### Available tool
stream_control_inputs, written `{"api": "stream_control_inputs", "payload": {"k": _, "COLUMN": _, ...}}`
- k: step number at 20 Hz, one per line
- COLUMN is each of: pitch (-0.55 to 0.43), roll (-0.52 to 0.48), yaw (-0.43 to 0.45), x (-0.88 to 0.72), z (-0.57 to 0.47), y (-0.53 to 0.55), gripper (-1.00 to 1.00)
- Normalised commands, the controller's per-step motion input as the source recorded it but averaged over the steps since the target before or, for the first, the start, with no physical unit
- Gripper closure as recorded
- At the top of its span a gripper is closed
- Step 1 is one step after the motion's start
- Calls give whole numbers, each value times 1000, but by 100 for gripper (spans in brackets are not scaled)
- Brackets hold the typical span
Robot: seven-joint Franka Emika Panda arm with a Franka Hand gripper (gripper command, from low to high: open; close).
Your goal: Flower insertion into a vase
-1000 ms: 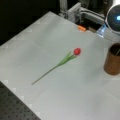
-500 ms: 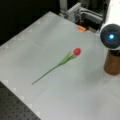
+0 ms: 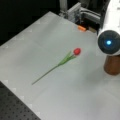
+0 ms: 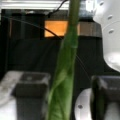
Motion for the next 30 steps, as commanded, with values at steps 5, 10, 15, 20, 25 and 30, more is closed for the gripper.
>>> {"api": "stream_control_inputs", "payload": {"k": 5, "pitch": -17, "roll": -92, "yaw": 105, "x": 164, "z": 73, "y": -79, "gripper": -100}}
{"api": "stream_control_inputs", "payload": {"k": 10, "pitch": -171, "roll": -74, "yaw": 98, "x": 105, "z": 180, "y": -175, "gripper": -100}}
{"api": "stream_control_inputs", "payload": {"k": 15, "pitch": -578, "roll": 73, "yaw": 8, "x": -82, "z": 235, "y": -274, "gripper": -100}}
{"api": "stream_control_inputs", "payload": {"k": 20, "pitch": -890, "roll": 113, "yaw": -35, "x": -360, "z": 139, "y": -419, "gripper": -100}}
{"api": "stream_control_inputs", "payload": {"k": 25, "pitch": -932, "roll": 94, "yaw": 10, "x": -450, "z": -104, "y": -548, "gripper": -100}}
{"api": "stream_control_inputs", "payload": {"k": 30, "pitch": -717, "roll": 35, "yaw": 49, "x": -306, "z": -156, "y": -637, "gripper": -100}}
